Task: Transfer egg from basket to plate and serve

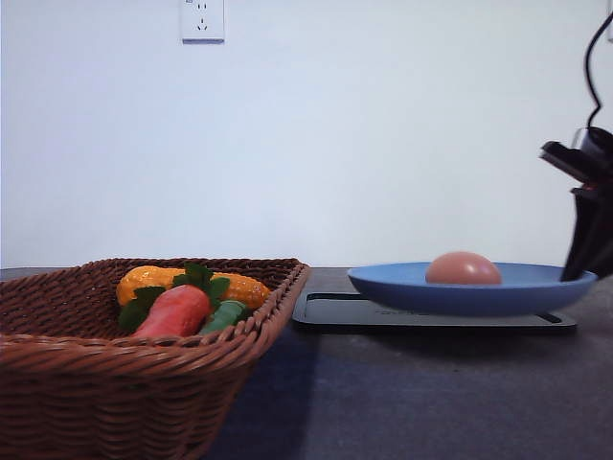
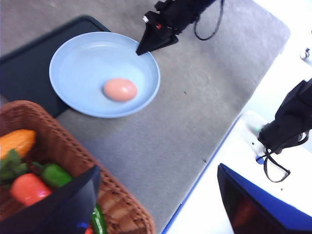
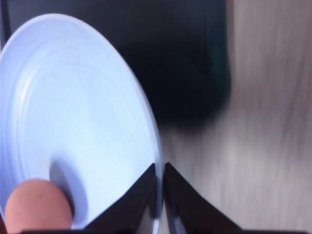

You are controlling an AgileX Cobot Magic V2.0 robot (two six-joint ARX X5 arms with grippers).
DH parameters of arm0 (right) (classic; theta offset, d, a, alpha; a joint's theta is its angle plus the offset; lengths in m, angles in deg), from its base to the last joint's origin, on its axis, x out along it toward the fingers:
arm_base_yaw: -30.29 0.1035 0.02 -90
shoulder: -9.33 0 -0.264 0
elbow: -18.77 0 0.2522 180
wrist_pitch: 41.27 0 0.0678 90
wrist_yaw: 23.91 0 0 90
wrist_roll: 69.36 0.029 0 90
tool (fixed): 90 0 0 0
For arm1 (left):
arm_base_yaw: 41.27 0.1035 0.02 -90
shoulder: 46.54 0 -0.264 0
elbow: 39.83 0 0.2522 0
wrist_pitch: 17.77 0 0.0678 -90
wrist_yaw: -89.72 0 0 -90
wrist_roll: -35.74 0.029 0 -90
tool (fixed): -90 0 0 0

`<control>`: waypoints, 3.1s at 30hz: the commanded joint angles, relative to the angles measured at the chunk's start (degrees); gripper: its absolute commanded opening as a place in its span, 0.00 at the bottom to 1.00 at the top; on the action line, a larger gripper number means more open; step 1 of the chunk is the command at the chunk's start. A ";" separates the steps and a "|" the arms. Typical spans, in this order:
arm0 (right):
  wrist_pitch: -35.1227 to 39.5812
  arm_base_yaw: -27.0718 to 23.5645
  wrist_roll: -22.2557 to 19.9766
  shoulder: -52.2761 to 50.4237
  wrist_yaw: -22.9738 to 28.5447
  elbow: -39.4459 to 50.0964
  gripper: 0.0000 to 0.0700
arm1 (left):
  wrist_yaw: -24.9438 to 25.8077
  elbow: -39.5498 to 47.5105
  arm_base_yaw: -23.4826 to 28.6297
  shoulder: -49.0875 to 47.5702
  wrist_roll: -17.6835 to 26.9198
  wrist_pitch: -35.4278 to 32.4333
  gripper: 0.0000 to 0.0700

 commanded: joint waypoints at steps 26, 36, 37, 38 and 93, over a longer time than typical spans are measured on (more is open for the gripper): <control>0.52 1.95 0.60 16.97 7.01 -16.91 0.15 | -9.42 -1.40 -0.57 -2.90 0.00 2.12 0.70; -1.47 0.56 -0.24 15.25 6.75 -19.14 0.37 | -10.32 -1.40 -0.57 -1.02 0.37 1.45 0.70; -1.52 0.37 -0.34 14.44 6.75 -19.27 0.37 | -10.44 -1.40 -0.57 -0.72 0.50 1.01 0.70; -1.51 0.17 -0.42 13.46 6.72 -19.28 0.37 | -10.58 -1.40 -0.57 -0.41 0.61 0.46 0.70; 22.94 25.88 -2.69 -61.63 38.52 34.07 0.00 | -15.93 39.28 25.46 -10.75 2.73 -33.88 0.00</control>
